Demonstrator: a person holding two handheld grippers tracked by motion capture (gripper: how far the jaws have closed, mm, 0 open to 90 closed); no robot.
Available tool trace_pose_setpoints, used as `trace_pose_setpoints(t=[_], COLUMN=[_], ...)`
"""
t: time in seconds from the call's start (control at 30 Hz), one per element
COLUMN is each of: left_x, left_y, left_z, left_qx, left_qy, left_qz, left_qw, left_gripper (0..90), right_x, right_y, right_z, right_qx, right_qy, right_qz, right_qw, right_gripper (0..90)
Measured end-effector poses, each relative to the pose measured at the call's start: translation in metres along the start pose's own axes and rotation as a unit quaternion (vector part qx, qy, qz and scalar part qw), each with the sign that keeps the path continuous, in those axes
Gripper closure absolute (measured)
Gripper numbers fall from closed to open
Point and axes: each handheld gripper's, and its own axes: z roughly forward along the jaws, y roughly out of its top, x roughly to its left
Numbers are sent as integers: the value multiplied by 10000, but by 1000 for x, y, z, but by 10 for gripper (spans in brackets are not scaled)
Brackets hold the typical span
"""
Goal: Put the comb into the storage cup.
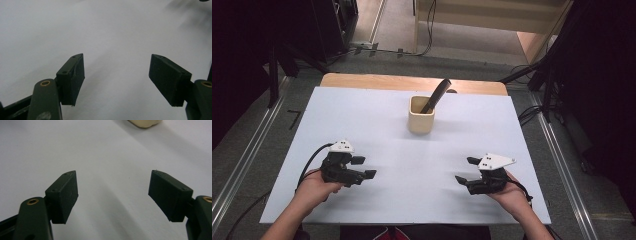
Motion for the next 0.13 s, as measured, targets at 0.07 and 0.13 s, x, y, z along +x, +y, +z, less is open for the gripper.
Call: trace_pose_setpoints(t=[0.07,0.13], left_x=[0,0], left_y=[0,0], left_z=[0,0], left_qx=[-2,14], left_qy=[0,-3], left_qz=[-3,4], left_qw=[10000,10000], left_gripper=[298,297], right_x=[0,0], right_y=[0,0], right_z=[0,0], right_qx=[12,10], right_qy=[3,26], right_qz=[-8,24], right_qw=[10000,10000], right_gripper=[219,219])
